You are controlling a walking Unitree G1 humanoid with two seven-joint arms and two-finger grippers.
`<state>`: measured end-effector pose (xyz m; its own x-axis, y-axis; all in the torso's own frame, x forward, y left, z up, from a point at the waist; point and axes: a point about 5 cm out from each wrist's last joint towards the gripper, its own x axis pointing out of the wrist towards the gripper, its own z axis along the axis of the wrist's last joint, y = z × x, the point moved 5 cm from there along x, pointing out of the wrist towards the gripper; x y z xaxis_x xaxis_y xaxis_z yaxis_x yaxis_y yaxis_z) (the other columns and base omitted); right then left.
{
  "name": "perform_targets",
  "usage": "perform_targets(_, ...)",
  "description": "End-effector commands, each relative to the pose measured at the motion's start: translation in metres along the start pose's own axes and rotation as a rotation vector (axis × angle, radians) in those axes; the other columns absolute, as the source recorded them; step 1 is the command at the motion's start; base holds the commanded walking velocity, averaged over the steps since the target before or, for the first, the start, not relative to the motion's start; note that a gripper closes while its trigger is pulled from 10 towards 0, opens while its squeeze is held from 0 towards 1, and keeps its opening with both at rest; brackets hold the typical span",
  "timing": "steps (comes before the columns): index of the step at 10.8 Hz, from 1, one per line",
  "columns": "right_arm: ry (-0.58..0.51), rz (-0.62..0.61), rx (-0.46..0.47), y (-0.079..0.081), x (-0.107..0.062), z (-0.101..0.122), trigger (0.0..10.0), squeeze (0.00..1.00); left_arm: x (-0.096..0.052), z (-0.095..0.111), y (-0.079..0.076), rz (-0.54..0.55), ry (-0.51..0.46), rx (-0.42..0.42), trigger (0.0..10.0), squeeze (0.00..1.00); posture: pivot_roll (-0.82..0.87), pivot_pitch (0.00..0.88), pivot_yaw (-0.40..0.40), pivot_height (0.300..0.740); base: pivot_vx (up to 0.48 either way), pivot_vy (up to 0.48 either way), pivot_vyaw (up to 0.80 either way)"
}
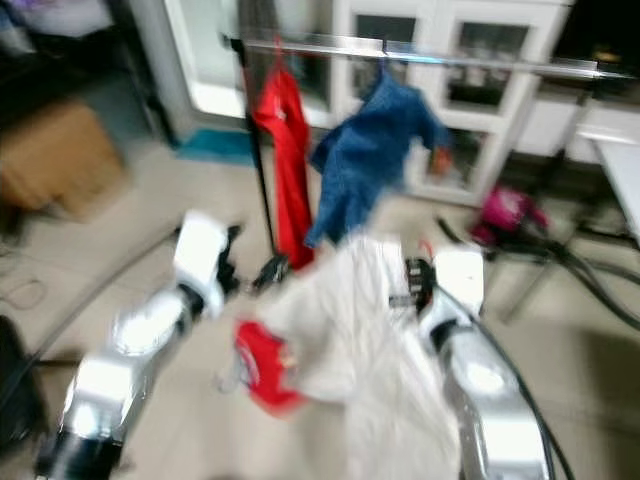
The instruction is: Hang hanger
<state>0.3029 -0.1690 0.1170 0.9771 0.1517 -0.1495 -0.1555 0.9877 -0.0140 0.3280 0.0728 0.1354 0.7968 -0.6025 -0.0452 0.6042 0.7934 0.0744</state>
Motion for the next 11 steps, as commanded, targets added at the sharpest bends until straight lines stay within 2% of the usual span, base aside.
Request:
perform_targets(1,-0.1,0.049,-0.026,0.008,0.004,0.026,10.0,0.0,0.002,0.0,-0.002,-0.062,0.005,-0.024,10.0,1.0,-0.06,0.016,0.025,0.74,0.0,0.0,0.0)
perform_targets(3,-0.161,0.152,-0.036,0.025,0.011,0.045,10.0,0.0,0.016,0.003,0.001,-0.119,0.035,0.058,10.0,1.0,-0.06,0.014,0.026,0.74,0.0,0.0,0.0)
perform_targets(4,-0.184,0.179,-0.04,0.031,0.012,0.052,10.0,0.0,0.023,0.007,0.001,-0.138,0.022,0.068,10.0,1.0,-0.06,0.014,0.026,0.74,0.0,0.0,0.0)
perform_targets(6,-0.226,0.245,-0.035,0.042,0.011,0.065,10.0,0.0,0.031,0.019,-0.013,-0.248,-0.028,0.057,10.0,1.0,-0.06,0.013,0.024,0.74,0.0,0.0,0.0)
perform_targets(7,-0.234,0.264,-0.041,0.045,0.011,0.068,10.0,0.0,0.037,0.021,-0.019,-0.272,-0.031,0.068,10.0,0.63,-0.07,0.013,0.023,0.74,0.0,0.0,0.0)
perform_targets(8,-0.239,0.271,-0.045,0.046,0.012,0.07,10.0,0.0,0.04,0.024,-0.021,-0.284,-0.048,0.082,10.0,0.57,-0.07,0.015,0.022,0.74,0.0,0.0,0.0)
perform_targets(9,-0.241,0.282,-0.046,0.046,0.012,0.072,10.0,0.0,0.045,0.036,-0.021,-0.316,-0.073,0.046,10.0,0.17,-0.07,0.017,0.019,0.74,0.0,0.0,0.0)
perform_targets(10,-0.24,0.284,-0.048,0.046,0.012,0.072,10.0,0.0,0.045,0.038,-0.022,-0.332,-0.069,0.04,10.0,0.18,-0.07,0.018,0.016,0.74,0.0,0.0,0.0)
perform_targets(11,-0.238,0.294,-0.05,0.047,0.012,0.072,10.0,0.0,0.045,0.03,-0.025,-0.392,-0.003,0.047,10.0,1.0,-0.07,0.018,0.016,0.74,0.0,0.0,0.0)
